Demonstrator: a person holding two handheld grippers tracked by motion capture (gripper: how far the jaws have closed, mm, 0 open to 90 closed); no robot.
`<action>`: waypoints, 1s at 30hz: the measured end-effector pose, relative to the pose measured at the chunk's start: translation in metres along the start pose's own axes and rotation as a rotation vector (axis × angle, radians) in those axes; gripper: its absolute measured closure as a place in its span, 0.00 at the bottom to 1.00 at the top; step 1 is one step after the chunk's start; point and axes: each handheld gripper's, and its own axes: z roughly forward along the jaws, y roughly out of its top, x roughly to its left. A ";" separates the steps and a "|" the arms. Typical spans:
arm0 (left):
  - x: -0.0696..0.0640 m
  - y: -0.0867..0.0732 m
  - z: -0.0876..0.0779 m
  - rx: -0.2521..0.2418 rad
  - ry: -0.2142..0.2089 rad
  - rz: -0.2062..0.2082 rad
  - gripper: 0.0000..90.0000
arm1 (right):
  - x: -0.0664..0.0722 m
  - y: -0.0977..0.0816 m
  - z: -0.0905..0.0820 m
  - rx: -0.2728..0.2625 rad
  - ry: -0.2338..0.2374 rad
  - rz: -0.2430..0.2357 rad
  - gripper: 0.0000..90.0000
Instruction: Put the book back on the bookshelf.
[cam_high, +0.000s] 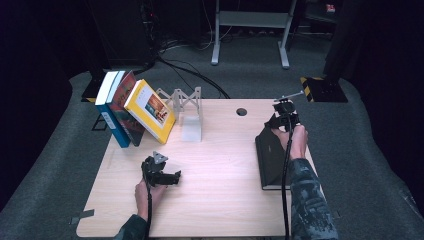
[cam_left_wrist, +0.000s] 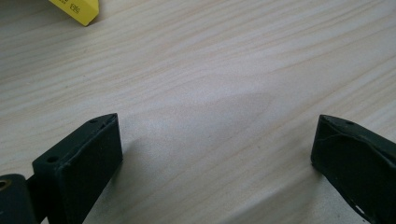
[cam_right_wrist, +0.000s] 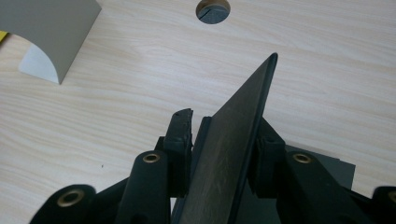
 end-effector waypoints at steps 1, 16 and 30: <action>0.000 0.000 0.000 0.000 0.000 0.000 0.02 | 0.000 0.001 0.002 -0.005 -0.006 -0.010 0.73; 0.000 0.000 0.000 0.002 -0.004 0.006 0.02 | 0.001 0.015 0.018 -0.015 -0.049 -0.022 0.87; 0.000 0.000 0.000 -0.001 -0.011 0.009 0.03 | 0.010 0.022 0.019 -0.059 -0.093 -0.036 0.95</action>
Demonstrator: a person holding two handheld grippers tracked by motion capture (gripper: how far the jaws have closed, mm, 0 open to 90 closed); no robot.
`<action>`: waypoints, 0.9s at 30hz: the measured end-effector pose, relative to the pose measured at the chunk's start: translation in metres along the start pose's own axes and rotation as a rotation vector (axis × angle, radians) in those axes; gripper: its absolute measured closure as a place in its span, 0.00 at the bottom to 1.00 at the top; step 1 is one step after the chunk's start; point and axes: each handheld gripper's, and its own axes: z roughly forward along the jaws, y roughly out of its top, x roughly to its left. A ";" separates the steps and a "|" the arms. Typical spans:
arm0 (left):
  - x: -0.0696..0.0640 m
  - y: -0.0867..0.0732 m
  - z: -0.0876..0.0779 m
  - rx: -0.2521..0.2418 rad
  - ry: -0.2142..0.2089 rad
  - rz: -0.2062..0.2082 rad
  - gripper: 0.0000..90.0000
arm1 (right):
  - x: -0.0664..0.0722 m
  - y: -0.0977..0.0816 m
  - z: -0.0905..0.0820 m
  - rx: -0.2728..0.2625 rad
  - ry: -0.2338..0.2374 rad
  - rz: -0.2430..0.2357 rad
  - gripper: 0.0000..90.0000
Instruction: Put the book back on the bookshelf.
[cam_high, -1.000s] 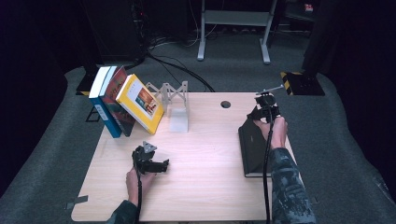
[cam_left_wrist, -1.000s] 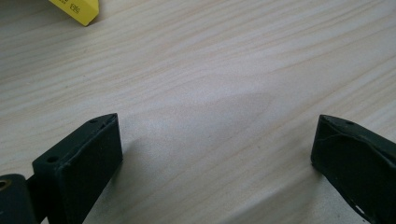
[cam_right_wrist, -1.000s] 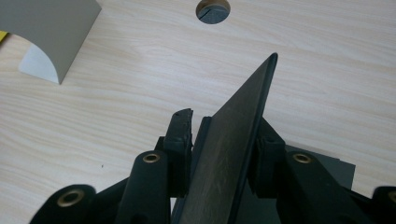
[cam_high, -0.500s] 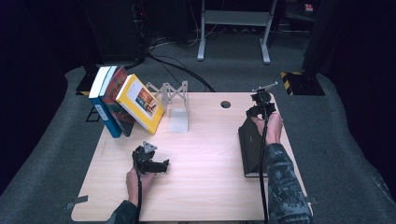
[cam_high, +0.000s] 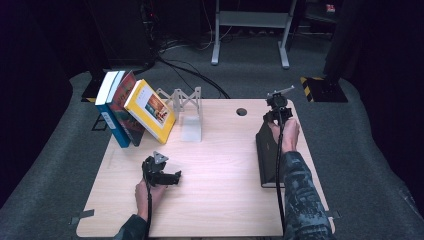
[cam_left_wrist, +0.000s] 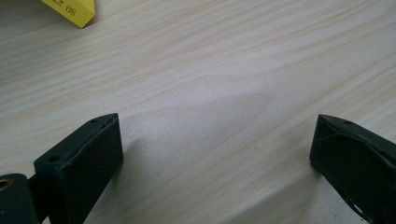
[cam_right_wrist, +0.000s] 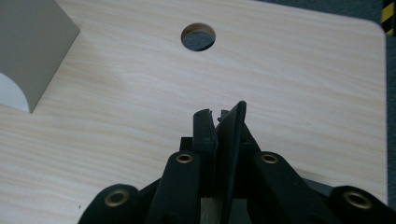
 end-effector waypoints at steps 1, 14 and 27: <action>0.000 0.000 0.000 0.000 0.000 0.001 0.03 | 0.002 0.001 -0.001 -0.012 -0.017 -0.007 0.95; 0.000 0.000 0.000 -0.003 -0.003 0.000 0.03 | 0.023 0.022 -0.028 -0.287 -0.173 -0.077 0.95; -0.001 0.000 0.000 -0.006 0.000 0.003 0.04 | 0.032 -0.024 -0.052 -0.522 -0.185 -0.123 0.95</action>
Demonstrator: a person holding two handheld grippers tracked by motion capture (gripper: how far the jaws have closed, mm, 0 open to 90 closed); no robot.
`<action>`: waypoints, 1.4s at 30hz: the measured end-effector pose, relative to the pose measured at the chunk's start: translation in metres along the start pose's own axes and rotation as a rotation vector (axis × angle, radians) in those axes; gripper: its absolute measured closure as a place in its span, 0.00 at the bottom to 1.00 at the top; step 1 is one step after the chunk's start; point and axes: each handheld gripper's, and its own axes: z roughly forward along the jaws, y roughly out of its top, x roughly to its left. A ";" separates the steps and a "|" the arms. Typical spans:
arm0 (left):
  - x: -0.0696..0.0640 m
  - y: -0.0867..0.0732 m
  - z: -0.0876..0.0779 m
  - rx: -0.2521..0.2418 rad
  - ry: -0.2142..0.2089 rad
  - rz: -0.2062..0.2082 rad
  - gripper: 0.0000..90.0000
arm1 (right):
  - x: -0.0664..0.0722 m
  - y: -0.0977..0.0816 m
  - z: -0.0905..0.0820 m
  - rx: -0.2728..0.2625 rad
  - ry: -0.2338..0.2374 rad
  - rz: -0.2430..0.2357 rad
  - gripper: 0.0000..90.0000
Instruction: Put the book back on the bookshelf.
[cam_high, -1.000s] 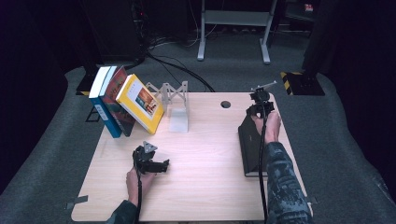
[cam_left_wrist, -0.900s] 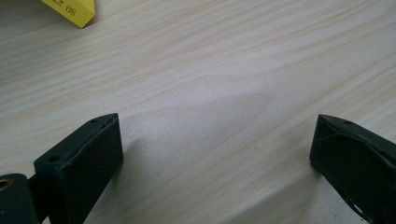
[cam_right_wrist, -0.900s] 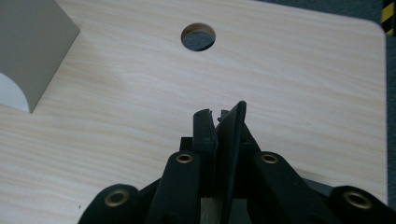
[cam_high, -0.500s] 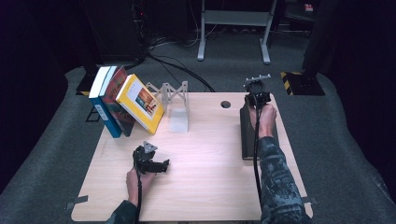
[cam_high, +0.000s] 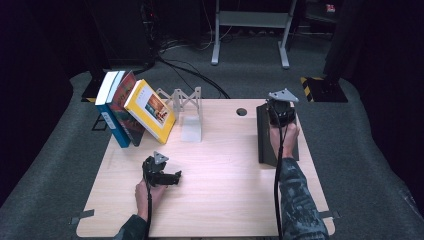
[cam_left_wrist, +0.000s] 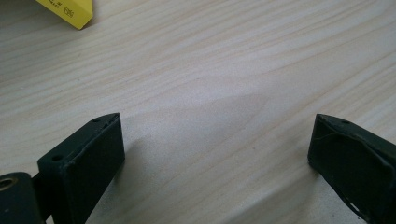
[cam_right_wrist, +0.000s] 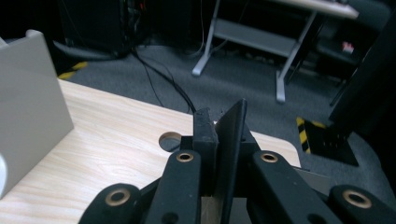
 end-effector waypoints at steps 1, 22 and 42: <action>0.000 0.000 0.000 -0.001 0.000 -0.001 0.04 | 0.000 -0.003 -0.004 -0.019 0.003 0.001 0.95; -0.001 0.000 0.000 -0.001 0.001 -0.002 0.05 | -0.022 -0.082 -0.124 -0.166 0.170 0.068 0.98; -0.001 0.000 0.000 -0.002 0.000 0.001 0.06 | 0.018 -0.104 -0.099 -0.144 0.290 -0.027 0.98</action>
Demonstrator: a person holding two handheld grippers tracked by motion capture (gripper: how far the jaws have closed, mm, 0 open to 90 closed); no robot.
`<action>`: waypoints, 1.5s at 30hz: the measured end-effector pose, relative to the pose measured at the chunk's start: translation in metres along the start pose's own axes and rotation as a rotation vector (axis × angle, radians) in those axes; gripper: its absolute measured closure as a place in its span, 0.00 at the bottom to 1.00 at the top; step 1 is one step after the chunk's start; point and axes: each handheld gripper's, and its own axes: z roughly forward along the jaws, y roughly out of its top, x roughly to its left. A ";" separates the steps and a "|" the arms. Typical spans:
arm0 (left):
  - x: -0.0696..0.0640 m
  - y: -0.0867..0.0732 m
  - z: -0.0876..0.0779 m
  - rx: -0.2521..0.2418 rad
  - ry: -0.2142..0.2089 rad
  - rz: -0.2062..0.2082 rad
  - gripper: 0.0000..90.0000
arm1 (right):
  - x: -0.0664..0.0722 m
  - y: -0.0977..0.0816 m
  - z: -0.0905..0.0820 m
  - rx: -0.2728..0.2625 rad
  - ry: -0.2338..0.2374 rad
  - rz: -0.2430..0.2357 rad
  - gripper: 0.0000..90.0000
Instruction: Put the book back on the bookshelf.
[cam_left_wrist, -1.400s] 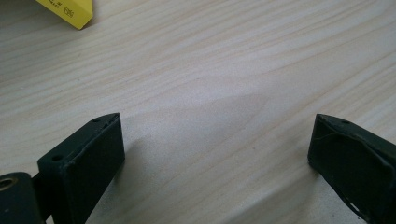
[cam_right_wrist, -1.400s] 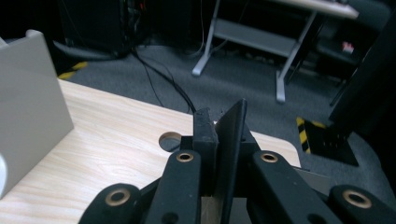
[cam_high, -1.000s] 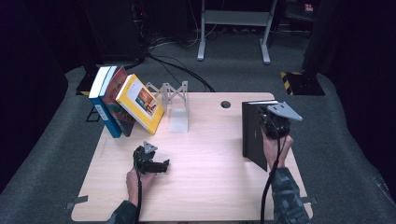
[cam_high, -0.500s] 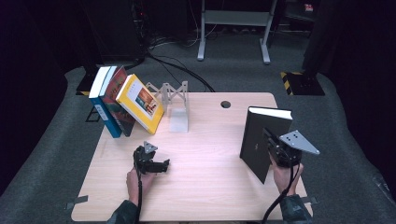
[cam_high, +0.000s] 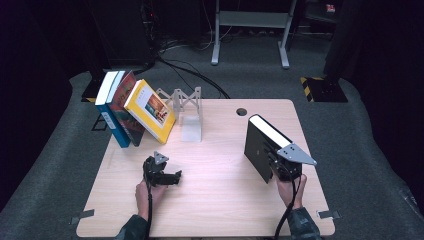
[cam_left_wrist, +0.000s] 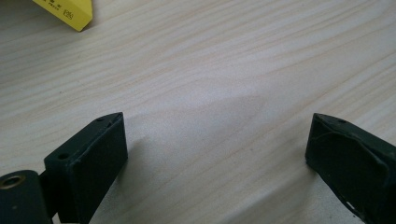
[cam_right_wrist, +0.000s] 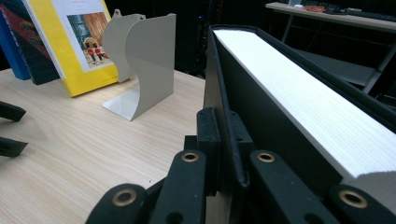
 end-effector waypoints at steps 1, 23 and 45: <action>0.000 0.000 0.000 0.000 0.000 0.000 0.06 | 0.000 0.000 0.000 0.004 0.004 0.004 0.98; 0.000 0.000 0.000 -0.001 -0.001 -0.002 0.06 | -0.008 -0.009 -0.021 0.043 0.012 0.042 0.77; 0.000 0.000 0.000 -0.001 0.000 -0.004 0.06 | -0.031 -0.028 -0.037 0.096 -0.049 0.142 0.06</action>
